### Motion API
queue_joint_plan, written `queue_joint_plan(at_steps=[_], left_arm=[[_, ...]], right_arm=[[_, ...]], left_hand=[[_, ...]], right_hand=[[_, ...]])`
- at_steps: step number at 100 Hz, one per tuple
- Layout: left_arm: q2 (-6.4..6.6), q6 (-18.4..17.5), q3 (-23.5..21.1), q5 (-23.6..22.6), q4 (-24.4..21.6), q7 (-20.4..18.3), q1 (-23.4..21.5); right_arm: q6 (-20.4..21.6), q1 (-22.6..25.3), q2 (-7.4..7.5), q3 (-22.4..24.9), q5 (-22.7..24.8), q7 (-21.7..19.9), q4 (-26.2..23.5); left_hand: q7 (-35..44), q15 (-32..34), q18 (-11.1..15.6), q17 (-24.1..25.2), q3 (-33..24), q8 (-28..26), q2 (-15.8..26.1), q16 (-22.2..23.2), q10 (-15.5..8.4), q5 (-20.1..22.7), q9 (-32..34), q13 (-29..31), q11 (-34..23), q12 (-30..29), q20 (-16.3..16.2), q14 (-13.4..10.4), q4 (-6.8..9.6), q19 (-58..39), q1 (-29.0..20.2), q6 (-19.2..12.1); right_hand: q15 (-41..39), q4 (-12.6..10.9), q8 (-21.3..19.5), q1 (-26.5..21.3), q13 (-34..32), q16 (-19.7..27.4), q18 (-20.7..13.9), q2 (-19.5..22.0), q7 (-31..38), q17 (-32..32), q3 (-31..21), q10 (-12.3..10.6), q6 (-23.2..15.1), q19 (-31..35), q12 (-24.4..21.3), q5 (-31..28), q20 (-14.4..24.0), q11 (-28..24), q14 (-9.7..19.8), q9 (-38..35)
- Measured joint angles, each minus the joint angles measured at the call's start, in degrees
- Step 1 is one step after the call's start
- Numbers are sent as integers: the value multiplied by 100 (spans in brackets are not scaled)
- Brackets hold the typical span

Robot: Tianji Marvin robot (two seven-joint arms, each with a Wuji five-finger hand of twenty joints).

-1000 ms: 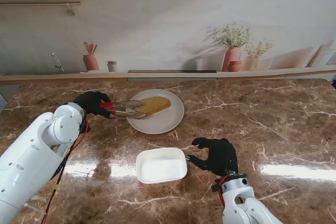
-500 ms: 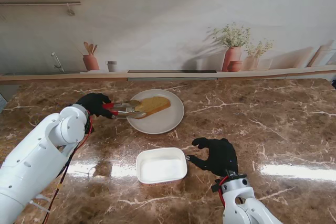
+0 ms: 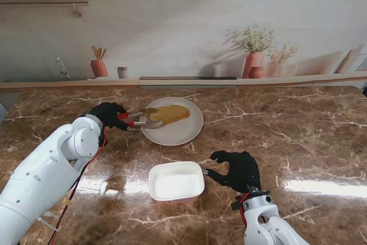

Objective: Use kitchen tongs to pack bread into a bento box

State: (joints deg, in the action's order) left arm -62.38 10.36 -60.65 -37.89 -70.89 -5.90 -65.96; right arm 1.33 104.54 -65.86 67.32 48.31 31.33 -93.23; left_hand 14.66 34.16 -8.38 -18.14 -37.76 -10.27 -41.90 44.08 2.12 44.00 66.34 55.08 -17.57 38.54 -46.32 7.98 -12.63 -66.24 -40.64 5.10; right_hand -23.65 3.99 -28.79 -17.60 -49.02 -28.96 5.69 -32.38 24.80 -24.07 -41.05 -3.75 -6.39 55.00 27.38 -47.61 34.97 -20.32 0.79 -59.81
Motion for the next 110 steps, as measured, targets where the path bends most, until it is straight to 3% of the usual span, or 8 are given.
queue_joint_plan(at_steps=[16, 81, 110], left_arm=[[-60, 22, 26, -4, 10, 304, -3], [-143, 369, 281, 112, 205, 369, 98], [-85, 356, 422, 7, 148, 117, 111]], right_arm=[[74, 2, 0, 9, -3, -1, 24], [204, 3, 3, 8, -3, -32, 52], [255, -3, 5, 3, -8, -47, 72]], left_hand=[[-820, 44, 11, -50, -64, 358, 0, 0, 0, 216, 0, 16, -60, -88, -2, 2, -55, -54, 0, 98], [-905, 60, 41, -192, -190, 413, 0, -63, 0, 224, 0, 161, -307, -320, -9, 5, -56, -136, 139, 373], [-905, 494, -7, -186, -385, 413, 190, 145, 0, 225, 0, 165, -1342, -449, -163, 63, -56, -273, 535, 379]], right_hand=[[0, 0, 0, -1, 0, 0, 0, 12, 0, 1, 11, 0, -2, 0, 1, -4, 0, 0, 0, -7], [-1, -5, 0, -54, 0, 0, 2, 76, 118, 3, 16, 0, -62, 0, 1, -67, 0, -34, -1, -18], [-12, -5, -51, -54, 0, 0, 2, 144, 168, 3, 66, 0, -70, 0, 2, -197, 0, -59, -1, -94]])
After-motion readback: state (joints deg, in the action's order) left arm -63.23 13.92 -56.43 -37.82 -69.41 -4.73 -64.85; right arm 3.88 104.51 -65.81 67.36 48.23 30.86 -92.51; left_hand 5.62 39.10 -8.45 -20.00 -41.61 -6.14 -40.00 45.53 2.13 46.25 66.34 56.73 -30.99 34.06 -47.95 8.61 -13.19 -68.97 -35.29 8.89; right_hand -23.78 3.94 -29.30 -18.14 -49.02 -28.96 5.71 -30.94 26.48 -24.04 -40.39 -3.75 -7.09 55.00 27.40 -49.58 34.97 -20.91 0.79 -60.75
